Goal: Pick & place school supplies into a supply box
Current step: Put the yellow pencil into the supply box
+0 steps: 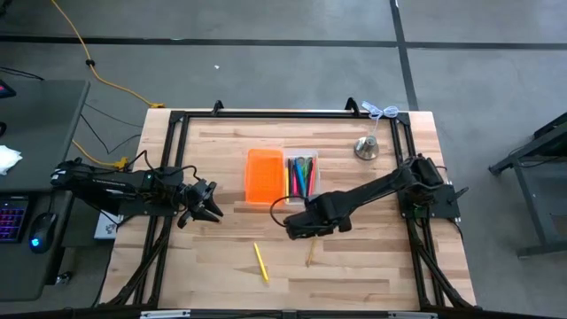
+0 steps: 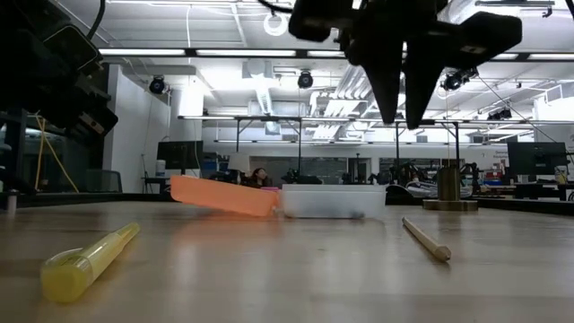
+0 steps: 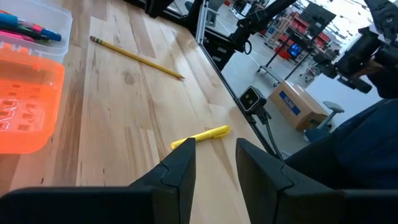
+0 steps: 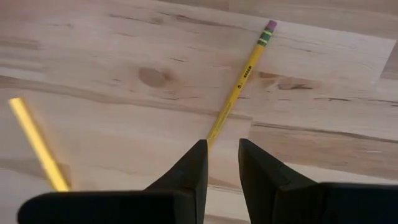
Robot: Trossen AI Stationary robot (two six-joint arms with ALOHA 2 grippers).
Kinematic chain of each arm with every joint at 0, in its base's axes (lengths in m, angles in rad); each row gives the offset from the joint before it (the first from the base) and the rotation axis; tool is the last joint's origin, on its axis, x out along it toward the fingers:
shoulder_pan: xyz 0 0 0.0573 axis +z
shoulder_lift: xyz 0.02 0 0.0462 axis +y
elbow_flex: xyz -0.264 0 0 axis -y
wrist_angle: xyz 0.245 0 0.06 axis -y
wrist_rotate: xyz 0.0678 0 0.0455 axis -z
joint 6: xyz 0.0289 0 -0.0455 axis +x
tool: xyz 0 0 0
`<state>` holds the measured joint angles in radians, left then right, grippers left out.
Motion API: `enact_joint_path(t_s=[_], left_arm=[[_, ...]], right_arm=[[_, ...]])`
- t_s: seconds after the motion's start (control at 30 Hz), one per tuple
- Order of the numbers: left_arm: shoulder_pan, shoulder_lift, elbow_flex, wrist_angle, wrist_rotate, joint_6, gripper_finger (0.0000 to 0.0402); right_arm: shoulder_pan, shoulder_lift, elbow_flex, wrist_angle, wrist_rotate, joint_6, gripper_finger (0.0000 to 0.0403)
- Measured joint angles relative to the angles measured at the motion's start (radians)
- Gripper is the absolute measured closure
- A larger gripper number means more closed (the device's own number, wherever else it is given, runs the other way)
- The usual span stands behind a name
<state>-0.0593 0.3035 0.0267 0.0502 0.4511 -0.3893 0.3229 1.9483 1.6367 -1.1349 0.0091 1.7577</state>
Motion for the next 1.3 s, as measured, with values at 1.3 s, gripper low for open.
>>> enact_joint_path(t_s=[1.3], left_arm=[[0.000, 0.000, 0.000, 0.000, 0.003, -0.011, 0.0257]], right_arm=[[-0.003, 0.265, 0.004, 0.058, -0.054, 0.075, 0.0336]])
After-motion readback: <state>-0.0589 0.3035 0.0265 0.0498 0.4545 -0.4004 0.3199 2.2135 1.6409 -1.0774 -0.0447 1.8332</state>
